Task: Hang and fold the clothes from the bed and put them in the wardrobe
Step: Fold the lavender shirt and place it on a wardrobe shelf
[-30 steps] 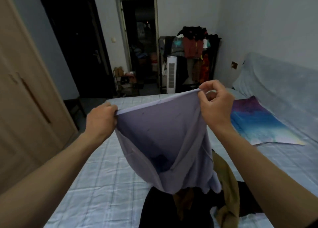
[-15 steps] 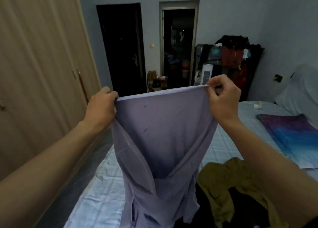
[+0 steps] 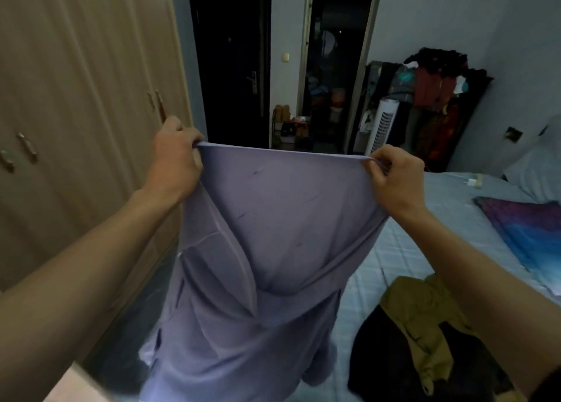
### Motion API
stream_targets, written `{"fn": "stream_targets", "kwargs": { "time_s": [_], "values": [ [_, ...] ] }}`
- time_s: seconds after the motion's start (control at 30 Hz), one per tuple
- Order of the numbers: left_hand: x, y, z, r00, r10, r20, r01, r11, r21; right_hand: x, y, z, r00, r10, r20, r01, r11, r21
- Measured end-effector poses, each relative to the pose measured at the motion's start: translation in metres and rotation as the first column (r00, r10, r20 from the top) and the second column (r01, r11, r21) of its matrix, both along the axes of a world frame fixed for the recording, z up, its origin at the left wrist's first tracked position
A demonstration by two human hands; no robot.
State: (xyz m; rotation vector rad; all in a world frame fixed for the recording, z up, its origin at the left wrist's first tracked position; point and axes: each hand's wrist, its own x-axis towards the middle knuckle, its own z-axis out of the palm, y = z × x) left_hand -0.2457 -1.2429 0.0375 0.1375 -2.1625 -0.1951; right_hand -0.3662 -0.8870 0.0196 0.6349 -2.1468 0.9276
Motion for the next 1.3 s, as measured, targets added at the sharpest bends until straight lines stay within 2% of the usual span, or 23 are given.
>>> {"fn": "stream_targets", "kwargs": {
  "time_s": [0.13, 0.3, 0.43, 0.7, 0.87, 1.13, 1.3],
  "values": [
    [-0.017, -0.015, -0.014, 1.0, -0.022, -0.009, 0.023, 0.997, 0.079, -0.021, -0.021, -0.016, 0.997, 0.005, 0.078, 0.001, 0.997, -0.075],
    [-0.051, -0.028, -0.024, 0.998, -0.02, 0.053, 0.014, 0.994, 0.108, -0.061, -0.042, -0.025, 0.991, 0.058, 0.119, -0.033, 0.979, -0.203],
    [-0.093, -0.031, -0.027, 0.994, -0.037, 0.106, 0.012, 0.975, 0.223, -0.099, -0.048, -0.038, 0.982, 0.078, 0.171, -0.027, 0.958, -0.285],
    [-0.186, -0.043, -0.06, 0.98, -0.109, 0.166, 0.029, 0.906, 0.422, -0.169, -0.059, -0.065, 0.959, 0.041, 0.281, 0.052, 0.948, -0.315],
    [-0.257, -0.056, -0.079, 0.957, -0.208, 0.203, 0.076, 0.854, 0.515, -0.206, -0.062, -0.071, 0.953, -0.07, 0.295, 0.162, 0.941, -0.299],
    [-0.377, -0.057, -0.089, 0.936, -0.278, 0.217, 0.11, 0.816, 0.567, -0.301, -0.076, -0.076, 0.917, -0.168, 0.361, 0.279, 0.918, -0.283],
    [-0.467, -0.052, -0.12, 0.925, -0.264, 0.275, 0.071, 0.827, 0.557, -0.384, -0.091, -0.117, 0.839, -0.236, 0.491, 0.398, 0.88, -0.258]
  ]
}}
